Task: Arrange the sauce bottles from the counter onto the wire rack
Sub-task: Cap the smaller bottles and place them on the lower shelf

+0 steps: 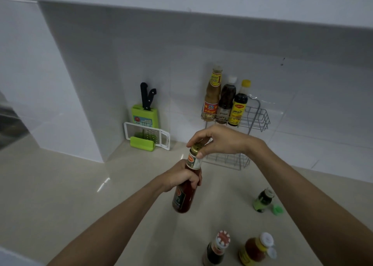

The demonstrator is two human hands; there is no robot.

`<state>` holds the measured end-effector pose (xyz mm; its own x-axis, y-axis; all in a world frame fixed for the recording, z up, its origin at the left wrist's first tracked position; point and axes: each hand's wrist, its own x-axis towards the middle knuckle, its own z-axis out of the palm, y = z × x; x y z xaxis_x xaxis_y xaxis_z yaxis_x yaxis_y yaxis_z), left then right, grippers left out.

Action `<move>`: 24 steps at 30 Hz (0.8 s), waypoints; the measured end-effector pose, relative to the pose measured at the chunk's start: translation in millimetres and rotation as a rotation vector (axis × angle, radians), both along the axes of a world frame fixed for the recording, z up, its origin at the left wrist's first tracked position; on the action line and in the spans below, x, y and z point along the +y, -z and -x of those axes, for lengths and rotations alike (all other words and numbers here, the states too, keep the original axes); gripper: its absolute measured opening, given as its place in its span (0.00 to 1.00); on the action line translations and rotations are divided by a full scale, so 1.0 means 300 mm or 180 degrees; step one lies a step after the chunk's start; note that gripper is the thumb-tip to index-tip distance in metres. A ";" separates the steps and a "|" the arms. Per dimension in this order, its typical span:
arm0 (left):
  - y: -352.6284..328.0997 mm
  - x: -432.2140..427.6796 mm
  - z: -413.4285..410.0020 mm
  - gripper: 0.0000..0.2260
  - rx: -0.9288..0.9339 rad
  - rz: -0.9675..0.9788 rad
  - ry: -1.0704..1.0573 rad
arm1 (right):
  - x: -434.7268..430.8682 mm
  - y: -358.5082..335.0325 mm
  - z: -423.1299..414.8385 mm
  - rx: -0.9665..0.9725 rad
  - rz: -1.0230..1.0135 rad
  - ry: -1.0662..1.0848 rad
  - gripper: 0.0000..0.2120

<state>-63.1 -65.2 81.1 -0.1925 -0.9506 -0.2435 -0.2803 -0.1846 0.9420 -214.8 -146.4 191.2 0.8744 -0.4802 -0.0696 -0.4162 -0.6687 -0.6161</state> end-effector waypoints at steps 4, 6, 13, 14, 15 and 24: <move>0.026 -0.003 -0.002 0.06 -0.0181 0.0076 -0.0425 | 0.023 0.023 -0.016 0.0126 0.0839 0.0289 0.15; 0.031 -0.004 -0.003 0.06 -0.0307 0.0086 -0.0580 | 0.030 0.035 -0.022 0.0187 0.1055 0.0315 0.17; 0.021 0.007 0.011 0.05 -0.0478 0.0185 -0.0749 | 0.040 0.030 -0.033 0.0685 0.1329 0.0566 0.33; 0.016 0.009 0.012 0.05 -0.0425 0.0170 -0.0747 | 0.039 0.018 -0.023 0.0634 0.1065 0.0520 0.33; 0.012 0.011 0.012 0.06 -0.0373 0.0155 -0.0738 | 0.037 0.007 -0.012 0.0577 0.0901 0.0403 0.30; 0.045 0.017 0.026 0.05 -0.0382 0.0184 -0.0743 | 0.056 0.069 0.019 0.0227 0.1164 0.0199 0.18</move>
